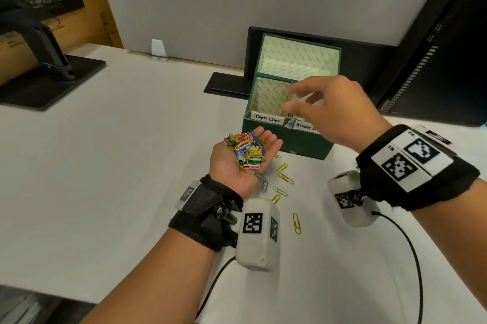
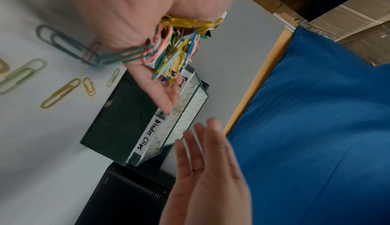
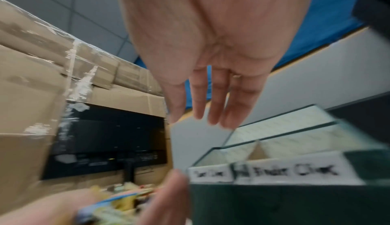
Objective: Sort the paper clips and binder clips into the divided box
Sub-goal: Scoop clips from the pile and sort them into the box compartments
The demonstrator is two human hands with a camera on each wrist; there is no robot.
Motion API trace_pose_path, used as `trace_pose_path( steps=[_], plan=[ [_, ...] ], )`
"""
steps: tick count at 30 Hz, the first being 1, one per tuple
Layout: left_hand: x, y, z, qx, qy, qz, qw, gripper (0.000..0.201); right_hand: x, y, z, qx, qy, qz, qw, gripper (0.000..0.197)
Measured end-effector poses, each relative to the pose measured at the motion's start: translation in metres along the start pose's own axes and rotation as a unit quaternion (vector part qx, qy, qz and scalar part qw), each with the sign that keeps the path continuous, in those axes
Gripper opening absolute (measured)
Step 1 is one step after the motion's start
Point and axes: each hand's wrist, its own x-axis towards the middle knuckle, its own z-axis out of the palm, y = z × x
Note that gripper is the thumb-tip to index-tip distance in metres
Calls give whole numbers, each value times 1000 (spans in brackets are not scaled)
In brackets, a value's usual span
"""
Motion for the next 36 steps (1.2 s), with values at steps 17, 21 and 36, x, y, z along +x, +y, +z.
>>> trace_pose_path(
  steps=[17, 21, 36],
  plan=[
    [0, -2, -8, 17, -7, 29, 999, 43, -14, -40, 50, -49, -119, -124, 984, 19],
    [0, -3, -5, 19, -38, 43, 998, 32, -12, -34, 46, 138, -99, -20, 985, 11],
    [2, 2, -2, 2, -19, -5, 1000, 44, 23, -26, 17, 183, 45, 30, 982, 8]
  ],
)
